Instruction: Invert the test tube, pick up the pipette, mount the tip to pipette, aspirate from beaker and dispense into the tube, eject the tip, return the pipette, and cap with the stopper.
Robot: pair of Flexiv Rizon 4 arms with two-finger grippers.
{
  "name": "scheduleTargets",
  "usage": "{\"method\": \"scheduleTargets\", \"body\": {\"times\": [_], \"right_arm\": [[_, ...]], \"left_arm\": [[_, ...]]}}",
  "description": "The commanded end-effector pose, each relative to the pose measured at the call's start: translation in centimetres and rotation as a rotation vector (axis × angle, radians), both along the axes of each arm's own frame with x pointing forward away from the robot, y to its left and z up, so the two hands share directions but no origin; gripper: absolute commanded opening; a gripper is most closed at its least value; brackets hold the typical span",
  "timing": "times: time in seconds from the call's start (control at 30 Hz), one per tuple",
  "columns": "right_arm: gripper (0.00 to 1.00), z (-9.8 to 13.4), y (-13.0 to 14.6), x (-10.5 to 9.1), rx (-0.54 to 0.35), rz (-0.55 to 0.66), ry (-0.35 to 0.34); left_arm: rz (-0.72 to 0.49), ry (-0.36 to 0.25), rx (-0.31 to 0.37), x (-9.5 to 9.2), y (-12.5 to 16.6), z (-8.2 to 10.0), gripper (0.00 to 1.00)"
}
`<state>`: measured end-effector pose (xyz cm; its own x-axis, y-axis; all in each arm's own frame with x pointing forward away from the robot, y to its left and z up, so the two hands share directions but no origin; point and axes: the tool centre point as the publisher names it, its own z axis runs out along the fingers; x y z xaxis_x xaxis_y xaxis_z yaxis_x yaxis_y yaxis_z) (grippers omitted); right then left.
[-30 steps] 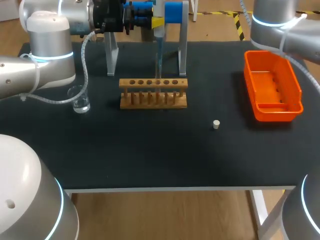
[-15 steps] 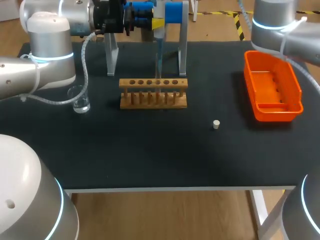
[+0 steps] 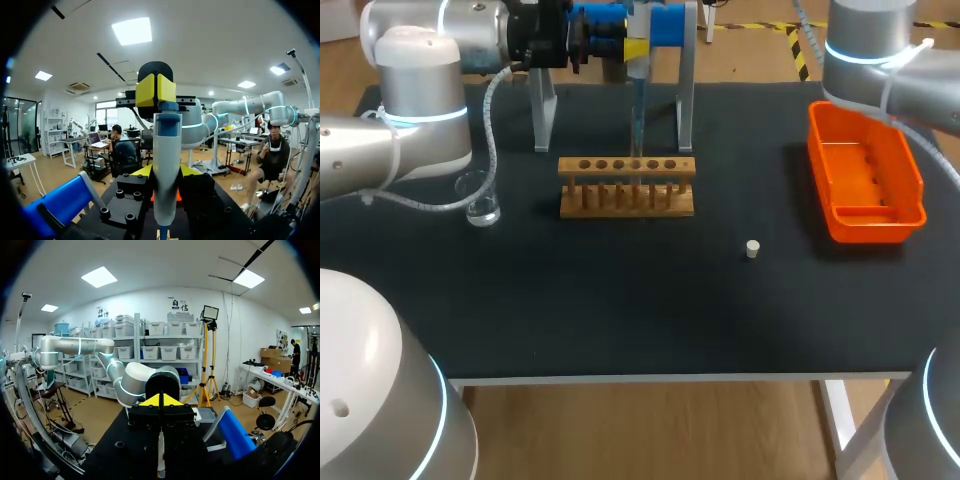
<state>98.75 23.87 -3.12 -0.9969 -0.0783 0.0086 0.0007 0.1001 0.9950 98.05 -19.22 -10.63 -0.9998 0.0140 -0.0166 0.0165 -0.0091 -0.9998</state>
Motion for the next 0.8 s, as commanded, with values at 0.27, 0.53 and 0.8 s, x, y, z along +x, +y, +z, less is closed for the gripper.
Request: {"method": "scheduleTargets", "body": {"times": [0.27,0.53,0.8], "right_arm": [[0.86,3.4,-1.9,-0.8,0.034,-0.022,-0.079],[1.00,3.4,-5.3,-2.0,0.042,-0.051,-0.097],[1.00,0.9,-9.5,-3.8,0.006,-0.084,-0.140]], "left_arm": [[-0.001,0.000,0.003,0.1,0.0,0.5,0.00],[-0.001,0.000,0.003,0.1,0.0,0.5,0.00],[-0.001,0.000,0.003,0.1,0.0,0.5,0.00]]}}
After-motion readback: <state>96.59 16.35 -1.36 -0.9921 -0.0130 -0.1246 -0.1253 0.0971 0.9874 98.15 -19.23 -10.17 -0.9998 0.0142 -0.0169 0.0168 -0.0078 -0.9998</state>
